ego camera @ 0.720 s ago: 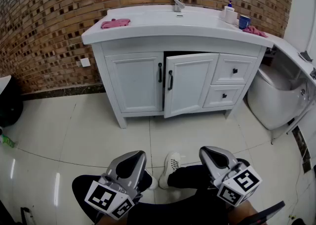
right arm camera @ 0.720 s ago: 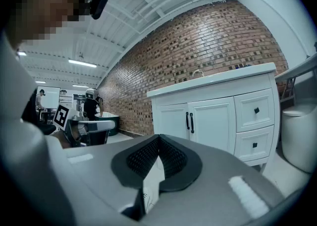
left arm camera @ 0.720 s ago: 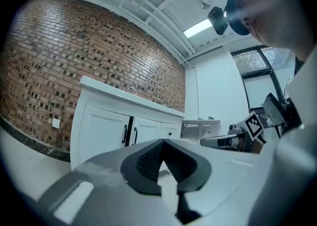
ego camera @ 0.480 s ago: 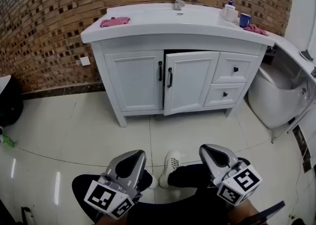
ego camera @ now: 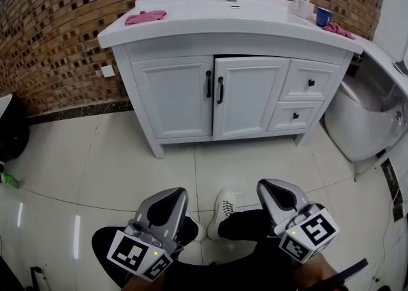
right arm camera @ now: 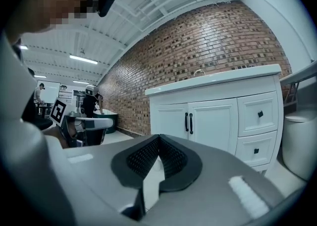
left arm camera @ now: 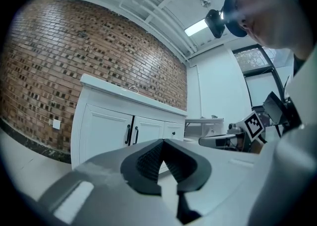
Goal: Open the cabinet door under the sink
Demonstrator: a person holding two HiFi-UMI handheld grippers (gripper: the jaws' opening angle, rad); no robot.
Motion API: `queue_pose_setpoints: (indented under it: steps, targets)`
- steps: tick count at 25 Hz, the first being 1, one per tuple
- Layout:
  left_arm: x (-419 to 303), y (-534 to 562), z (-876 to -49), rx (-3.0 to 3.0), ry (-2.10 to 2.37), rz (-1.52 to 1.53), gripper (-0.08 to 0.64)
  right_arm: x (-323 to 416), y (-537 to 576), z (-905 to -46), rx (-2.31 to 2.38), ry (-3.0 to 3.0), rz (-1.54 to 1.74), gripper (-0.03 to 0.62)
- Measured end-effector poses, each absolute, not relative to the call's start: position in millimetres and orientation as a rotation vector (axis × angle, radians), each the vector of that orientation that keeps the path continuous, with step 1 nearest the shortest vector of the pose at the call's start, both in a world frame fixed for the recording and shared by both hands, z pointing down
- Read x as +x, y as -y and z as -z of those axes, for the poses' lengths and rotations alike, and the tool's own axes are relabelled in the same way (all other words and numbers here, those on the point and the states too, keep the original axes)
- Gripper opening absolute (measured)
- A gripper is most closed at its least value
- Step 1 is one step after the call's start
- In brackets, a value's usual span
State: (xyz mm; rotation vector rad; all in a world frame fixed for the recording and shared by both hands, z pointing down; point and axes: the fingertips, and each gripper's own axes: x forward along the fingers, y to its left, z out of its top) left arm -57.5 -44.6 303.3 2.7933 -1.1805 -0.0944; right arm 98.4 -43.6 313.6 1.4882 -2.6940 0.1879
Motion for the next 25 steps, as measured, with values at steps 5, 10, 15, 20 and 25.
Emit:
queue_pose_setpoints:
  steps: [5, 10, 15, 20, 25]
  targets:
    - [-56, 69, -306, 2.788, 1.207, 0.091, 0.005, 94, 70, -314, 1.487, 2.684, -0.133, 0.009]
    - [-55, 101, -309, 2.793, 1.235, 0.069, 0.005, 97, 105, -311, 1.512, 2.685, -0.102, 0.009]
    - [-49, 132, -308, 2.804, 1.235, 0.051, 0.005, 99, 136, -314, 1.509, 2.674, -0.121, 0.009]
    - [-40, 168, -308, 2.813, 1.234, 0.022, 0.006, 102, 167, -313, 1.522, 2.673, -0.151, 0.009]
    - [-32, 202, -310, 2.802, 1.219, 0.026, 0.006, 107, 191, -315, 1.522, 2.658, -0.172, 0.009]
